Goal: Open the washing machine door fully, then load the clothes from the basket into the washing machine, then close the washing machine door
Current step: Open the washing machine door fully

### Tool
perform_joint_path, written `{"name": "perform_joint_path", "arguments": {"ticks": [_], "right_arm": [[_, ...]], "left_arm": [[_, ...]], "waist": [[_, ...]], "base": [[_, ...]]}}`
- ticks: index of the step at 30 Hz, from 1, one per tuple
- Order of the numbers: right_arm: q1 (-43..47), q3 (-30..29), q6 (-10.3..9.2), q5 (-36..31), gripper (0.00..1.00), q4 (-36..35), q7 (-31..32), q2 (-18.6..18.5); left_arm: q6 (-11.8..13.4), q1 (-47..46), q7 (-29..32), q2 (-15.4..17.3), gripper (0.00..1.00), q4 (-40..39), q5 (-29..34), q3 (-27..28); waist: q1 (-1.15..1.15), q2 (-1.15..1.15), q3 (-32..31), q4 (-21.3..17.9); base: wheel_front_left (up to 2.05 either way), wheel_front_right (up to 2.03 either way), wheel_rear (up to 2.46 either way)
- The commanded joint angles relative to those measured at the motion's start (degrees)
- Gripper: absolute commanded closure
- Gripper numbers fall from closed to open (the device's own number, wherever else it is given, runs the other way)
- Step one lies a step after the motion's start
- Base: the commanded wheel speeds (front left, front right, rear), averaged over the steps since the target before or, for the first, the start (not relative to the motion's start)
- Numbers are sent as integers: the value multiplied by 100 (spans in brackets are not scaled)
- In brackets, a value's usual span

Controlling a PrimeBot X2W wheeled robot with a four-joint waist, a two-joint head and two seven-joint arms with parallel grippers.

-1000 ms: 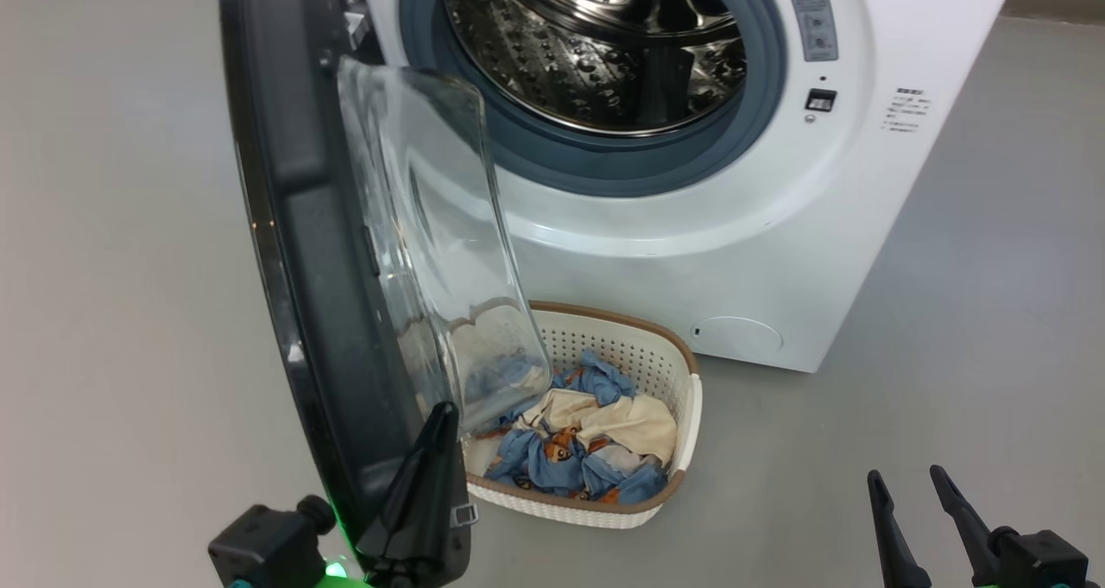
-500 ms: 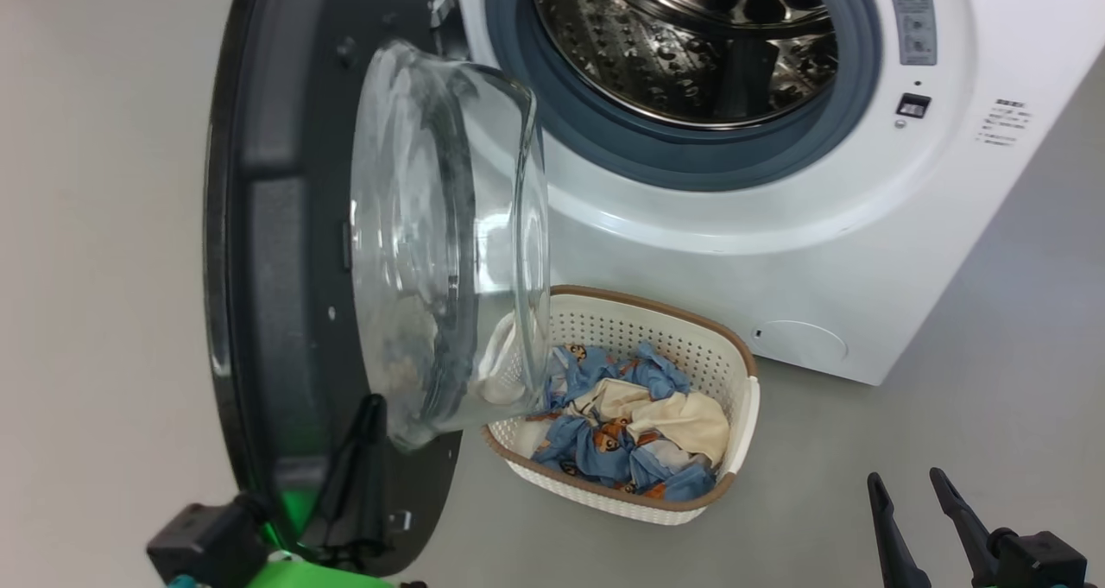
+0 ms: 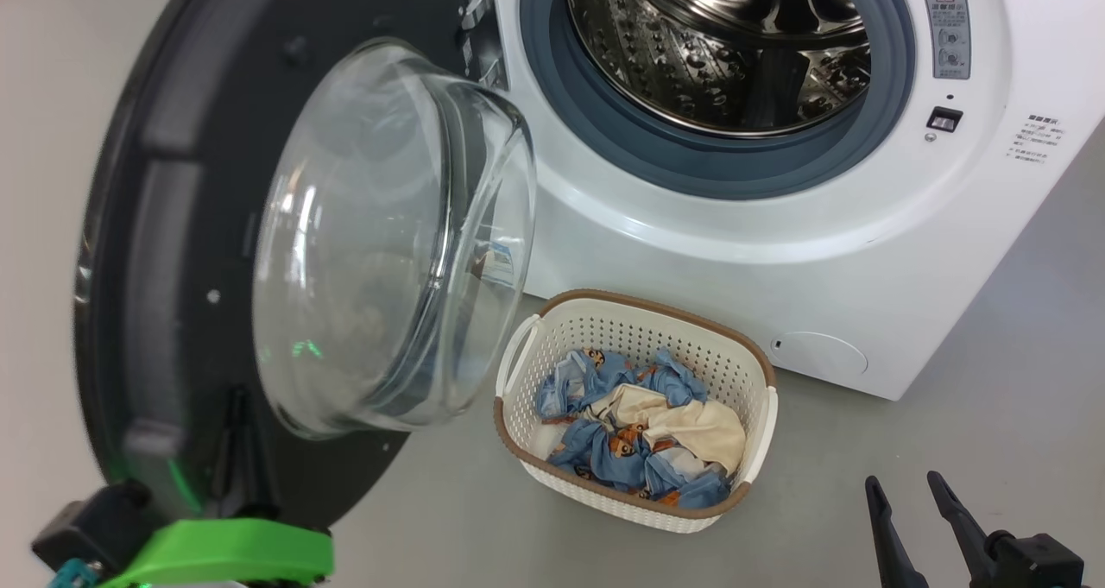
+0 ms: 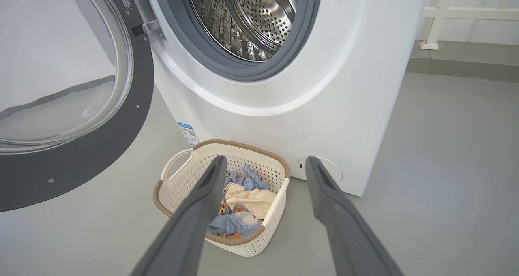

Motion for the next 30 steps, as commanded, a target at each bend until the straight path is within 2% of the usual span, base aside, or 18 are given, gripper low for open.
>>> {"name": "perform_joint_path", "arguments": {"ticks": [1,6,13,24,30], "right_arm": [[-64,146,9,-24,0,-98,-69,-35],[-81,174,9,-18,0,-83,-69,-46],[-78,164,9,-24,0,-69,-69,-104],[-38,185,9,-5,0,7,-69,-117],[-6,253,9,9,0,53,-69,-110]], "left_arm": [[4,-327,-122,71,100,110,-79,401],[-6,-778,-529,128,100,921,-117,751],[-142,-1483,-1009,219,100,2089,-246,1217],[-422,-2193,-1242,326,100,3491,-11,1649],[-532,-2476,-1249,312,100,3920,410,2035]], "waist": [[0,0,-23,-7],[0,0,-10,-91],[0,0,15,-189],[0,0,-120,-287],[0,0,-209,-316]], "base": [[0,0,0],[0,0,0],[0,0,0],[0,0,0],[0,0,0]]}}
